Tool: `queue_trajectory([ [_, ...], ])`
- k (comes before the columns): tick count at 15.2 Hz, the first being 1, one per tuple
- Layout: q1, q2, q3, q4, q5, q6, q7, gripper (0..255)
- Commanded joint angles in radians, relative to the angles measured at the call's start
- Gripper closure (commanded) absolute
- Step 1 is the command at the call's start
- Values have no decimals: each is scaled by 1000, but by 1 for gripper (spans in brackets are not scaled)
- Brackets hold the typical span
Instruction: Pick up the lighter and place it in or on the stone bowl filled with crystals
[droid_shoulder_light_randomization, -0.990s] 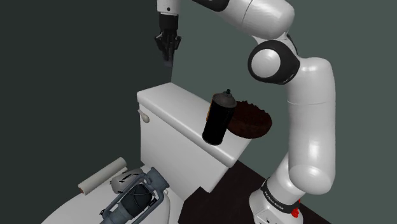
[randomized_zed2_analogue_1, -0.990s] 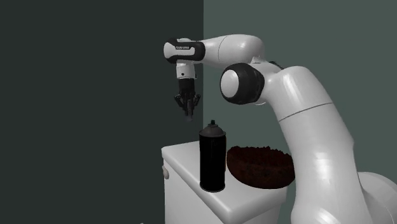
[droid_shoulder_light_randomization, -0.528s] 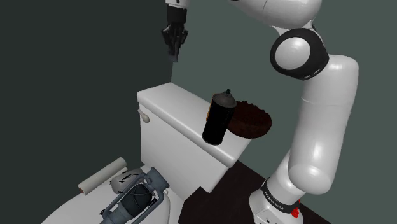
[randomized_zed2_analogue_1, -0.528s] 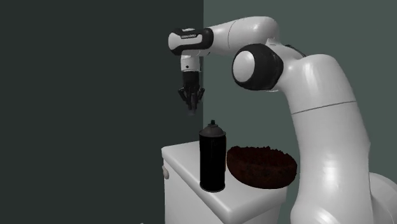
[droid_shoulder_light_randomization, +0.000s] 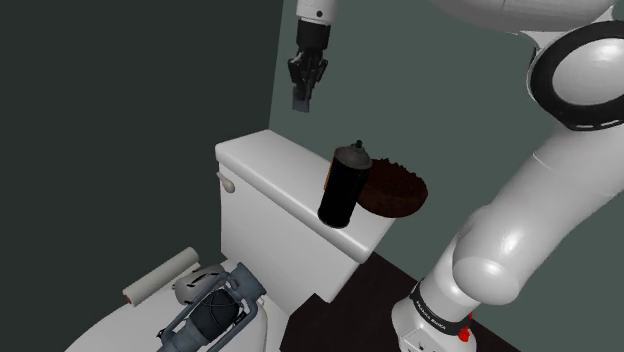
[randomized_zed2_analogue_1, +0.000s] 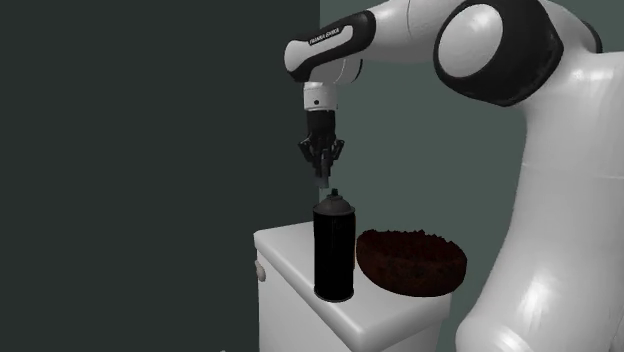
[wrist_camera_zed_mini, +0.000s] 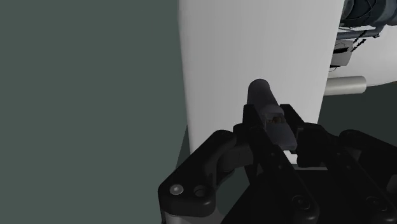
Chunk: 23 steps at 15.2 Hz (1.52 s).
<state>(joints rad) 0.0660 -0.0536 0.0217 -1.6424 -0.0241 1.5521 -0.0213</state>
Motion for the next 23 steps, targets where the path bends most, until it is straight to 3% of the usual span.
queue_trajectory([
  [1,-1,-85,-1,-98,1,13,-1,255],
  [12,-11,-525,-24,-508,-4,-17,-35,255],
  [20,-22,-843,-46,-704,-23,-138,-65,255],
  [23,-23,-872,-48,-746,-25,-125,-66,255],
])
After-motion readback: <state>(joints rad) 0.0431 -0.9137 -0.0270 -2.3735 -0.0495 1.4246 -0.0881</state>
